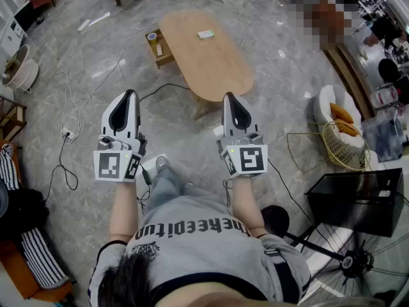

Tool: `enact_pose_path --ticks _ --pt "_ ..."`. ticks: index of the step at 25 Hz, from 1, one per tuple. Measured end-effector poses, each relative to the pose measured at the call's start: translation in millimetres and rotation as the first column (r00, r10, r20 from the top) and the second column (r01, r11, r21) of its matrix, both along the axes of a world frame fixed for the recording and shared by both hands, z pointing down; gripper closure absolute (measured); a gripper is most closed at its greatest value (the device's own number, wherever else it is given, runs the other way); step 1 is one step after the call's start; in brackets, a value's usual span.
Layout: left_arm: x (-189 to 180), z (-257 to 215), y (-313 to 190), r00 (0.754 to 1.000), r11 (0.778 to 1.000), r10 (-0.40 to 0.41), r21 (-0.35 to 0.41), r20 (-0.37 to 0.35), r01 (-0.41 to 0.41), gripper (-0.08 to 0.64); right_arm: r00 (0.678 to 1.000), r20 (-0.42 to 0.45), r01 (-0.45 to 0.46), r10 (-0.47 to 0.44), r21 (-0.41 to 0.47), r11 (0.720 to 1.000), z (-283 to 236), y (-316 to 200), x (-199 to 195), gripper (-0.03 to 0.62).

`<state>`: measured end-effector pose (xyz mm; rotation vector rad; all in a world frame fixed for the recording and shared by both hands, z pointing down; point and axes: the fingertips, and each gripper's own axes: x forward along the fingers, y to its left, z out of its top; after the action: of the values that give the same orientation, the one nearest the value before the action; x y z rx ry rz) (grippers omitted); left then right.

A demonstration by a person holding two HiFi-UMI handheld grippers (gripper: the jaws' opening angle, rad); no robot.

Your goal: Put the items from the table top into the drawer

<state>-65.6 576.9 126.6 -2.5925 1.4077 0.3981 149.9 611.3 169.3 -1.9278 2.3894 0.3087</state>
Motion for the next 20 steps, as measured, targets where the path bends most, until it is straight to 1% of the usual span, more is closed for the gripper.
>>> enact_pose_path --ticks 13,17,20 --pt "-1.8 -5.0 -15.1 1.0 1.0 -0.008 0.012 0.017 0.008 0.546 0.999 0.032 -0.012 0.012 0.002 1.0 2.5 -18.4 3.1 0.592" --pt "-7.7 1.3 -35.4 1.0 1.0 -0.006 0.002 0.02 0.006 0.546 0.999 0.046 -0.022 0.022 -0.001 1.0 7.0 -36.2 -0.4 0.592" --pt "-9.4 8.3 -60.5 1.0 1.0 0.003 -0.013 0.0 -0.003 0.546 0.998 0.055 -0.017 0.018 -0.017 1.0 14.3 -57.2 -2.4 0.589"
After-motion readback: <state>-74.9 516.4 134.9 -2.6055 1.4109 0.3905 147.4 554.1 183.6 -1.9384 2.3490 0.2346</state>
